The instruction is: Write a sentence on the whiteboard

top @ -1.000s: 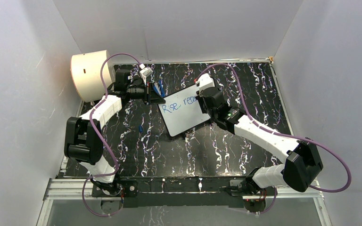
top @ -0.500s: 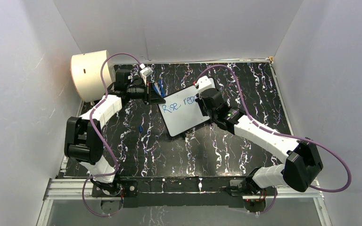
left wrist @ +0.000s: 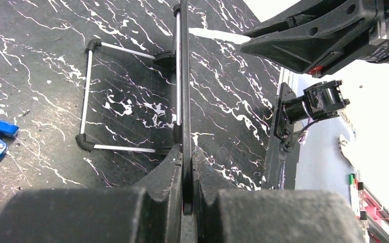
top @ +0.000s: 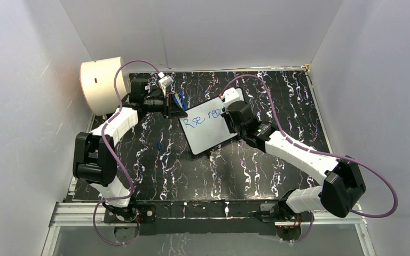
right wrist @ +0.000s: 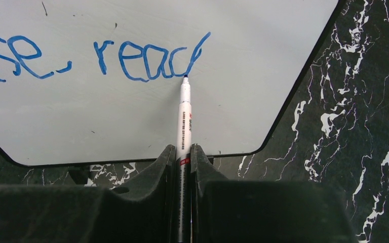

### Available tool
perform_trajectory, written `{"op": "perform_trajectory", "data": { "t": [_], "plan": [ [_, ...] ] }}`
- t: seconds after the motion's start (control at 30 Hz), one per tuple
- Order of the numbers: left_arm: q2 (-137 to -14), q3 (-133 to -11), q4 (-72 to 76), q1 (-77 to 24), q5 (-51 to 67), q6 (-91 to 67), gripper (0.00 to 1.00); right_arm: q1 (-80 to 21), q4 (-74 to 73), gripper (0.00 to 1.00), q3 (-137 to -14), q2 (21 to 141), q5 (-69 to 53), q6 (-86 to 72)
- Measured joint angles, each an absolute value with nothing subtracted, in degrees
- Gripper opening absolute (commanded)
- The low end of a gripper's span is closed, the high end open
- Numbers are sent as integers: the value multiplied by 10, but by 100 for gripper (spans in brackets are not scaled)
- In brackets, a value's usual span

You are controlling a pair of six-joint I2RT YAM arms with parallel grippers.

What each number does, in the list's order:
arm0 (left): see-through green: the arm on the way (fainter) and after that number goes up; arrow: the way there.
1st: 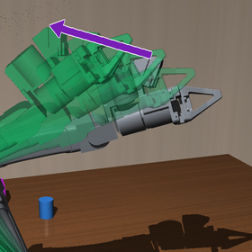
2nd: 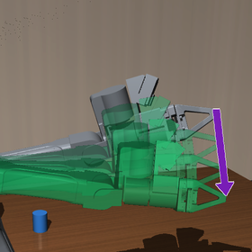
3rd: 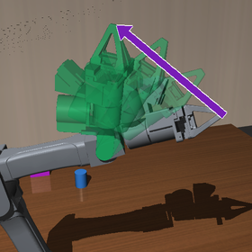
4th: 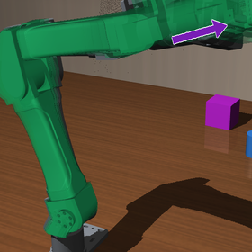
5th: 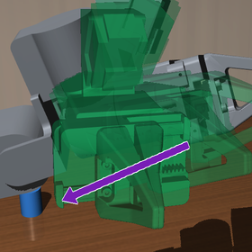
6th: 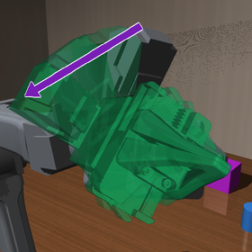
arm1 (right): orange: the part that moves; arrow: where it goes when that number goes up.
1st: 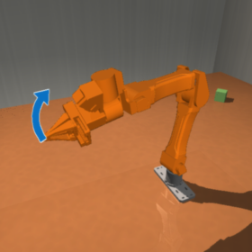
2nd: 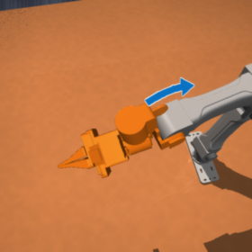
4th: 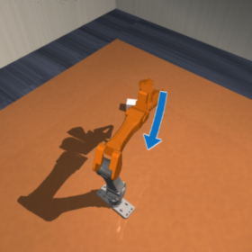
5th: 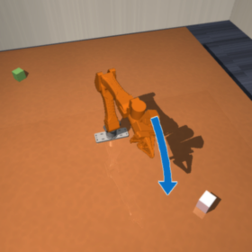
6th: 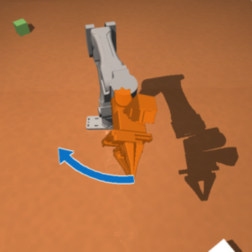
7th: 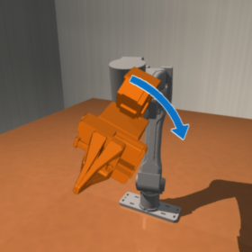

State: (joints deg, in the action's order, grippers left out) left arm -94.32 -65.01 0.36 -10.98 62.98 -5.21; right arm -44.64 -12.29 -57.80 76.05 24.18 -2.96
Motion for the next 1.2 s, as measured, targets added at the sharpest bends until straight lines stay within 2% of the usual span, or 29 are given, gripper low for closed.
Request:
{"op": "perform_trajectory", "data": {
  "t": [1.2],
  "plan": [
    [-943, -653, -4, -110, 629, -49, 0, -446, -79, 0, -564, 753, 259, -25]
  ]
}}
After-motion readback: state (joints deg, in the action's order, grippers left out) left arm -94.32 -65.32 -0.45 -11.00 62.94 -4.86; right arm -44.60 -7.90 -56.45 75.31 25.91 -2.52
